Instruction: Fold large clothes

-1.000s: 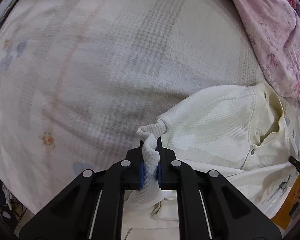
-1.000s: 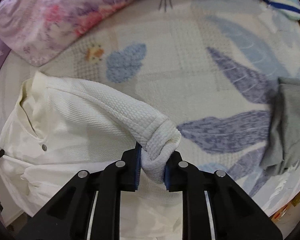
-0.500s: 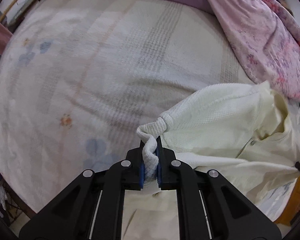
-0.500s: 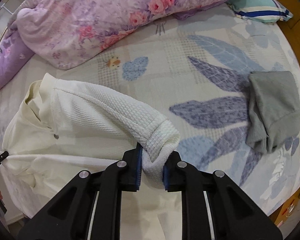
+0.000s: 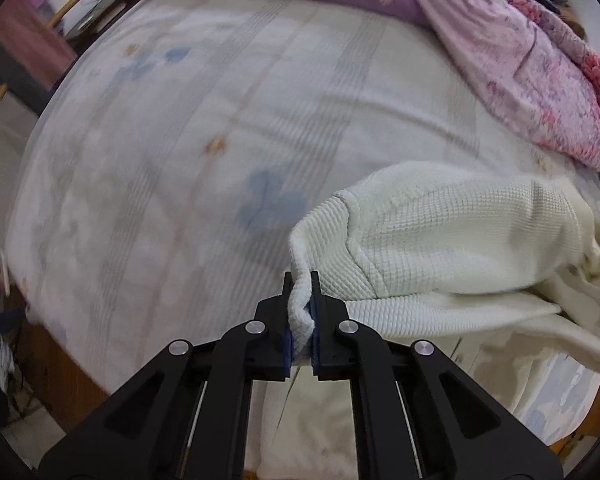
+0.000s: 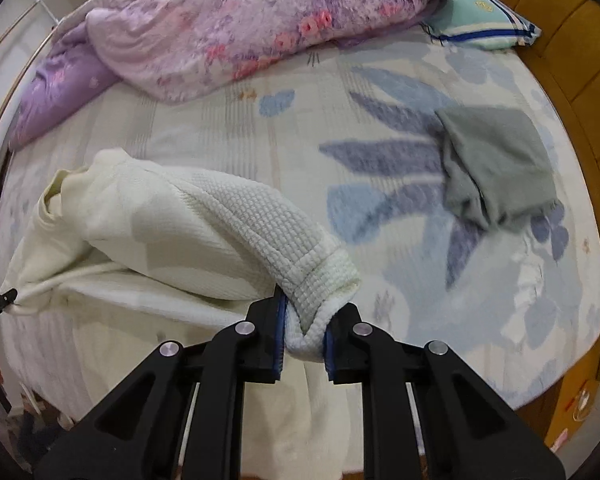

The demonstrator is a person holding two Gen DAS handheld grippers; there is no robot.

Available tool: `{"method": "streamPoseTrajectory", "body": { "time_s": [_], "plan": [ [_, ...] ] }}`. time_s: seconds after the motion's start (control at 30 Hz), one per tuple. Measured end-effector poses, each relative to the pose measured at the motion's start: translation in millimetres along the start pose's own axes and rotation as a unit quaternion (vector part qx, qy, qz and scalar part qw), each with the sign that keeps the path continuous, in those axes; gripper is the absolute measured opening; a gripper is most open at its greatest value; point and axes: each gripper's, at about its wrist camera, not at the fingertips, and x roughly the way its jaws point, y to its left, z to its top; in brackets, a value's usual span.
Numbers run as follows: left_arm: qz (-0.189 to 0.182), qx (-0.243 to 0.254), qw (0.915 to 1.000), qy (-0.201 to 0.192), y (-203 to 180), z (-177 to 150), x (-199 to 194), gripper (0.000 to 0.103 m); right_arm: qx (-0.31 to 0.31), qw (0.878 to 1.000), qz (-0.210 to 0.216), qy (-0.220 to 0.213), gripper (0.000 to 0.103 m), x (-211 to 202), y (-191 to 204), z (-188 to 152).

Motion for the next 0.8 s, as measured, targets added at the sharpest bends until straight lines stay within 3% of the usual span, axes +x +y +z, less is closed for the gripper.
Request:
{"method": "streamPoseTrajectory", "body": {
  "time_s": [0.13,0.23,0.37,0.43,0.47,0.5,0.53,0.57,0.7,0.8],
  "plan": [
    [0.02,-0.005,0.9989,0.043,17,-57,12,0.006,0.0,0.999,-0.014,0.045,0.014,17,-8,-48],
    [0.027,-0.017,0.9962,0.081,25,-94,30,0.006,-0.006,0.994,-0.032,0.107,0.014,56,-13,-93],
    [0.054,-0.016,0.9865,0.154,29,-141,82,0.006,0.002,0.978,-0.056,0.201,0.017,125,-20,-140],
    [0.057,-0.004,0.98,0.19,27,-152,96,0.01,0.014,0.971,-0.057,0.23,0.023,137,-21,-148],
    [0.066,0.017,0.9759,0.207,23,-155,94,0.019,0.015,0.972,-0.039,0.229,0.027,128,-17,-147],
    [0.07,0.034,0.9761,0.203,20,-155,86,0.029,0.012,0.975,-0.02,0.221,0.047,117,-12,-145],
    [0.066,0.052,0.9792,0.185,16,-155,71,0.056,0.009,0.977,-0.004,0.212,0.075,107,-9,-144],
    [0.059,0.059,0.9814,0.173,14,-155,61,0.069,0.003,0.981,0.002,0.193,0.083,89,-3,-140],
    [0.034,0.088,0.984,0.151,-3,-150,28,0.069,-0.021,0.988,0.033,0.151,0.085,51,15,-123],
    [0.002,0.122,0.9843,0.128,-31,-138,17,0.069,-0.051,0.987,0.076,0.132,0.085,45,39,-99]
  ]
}}
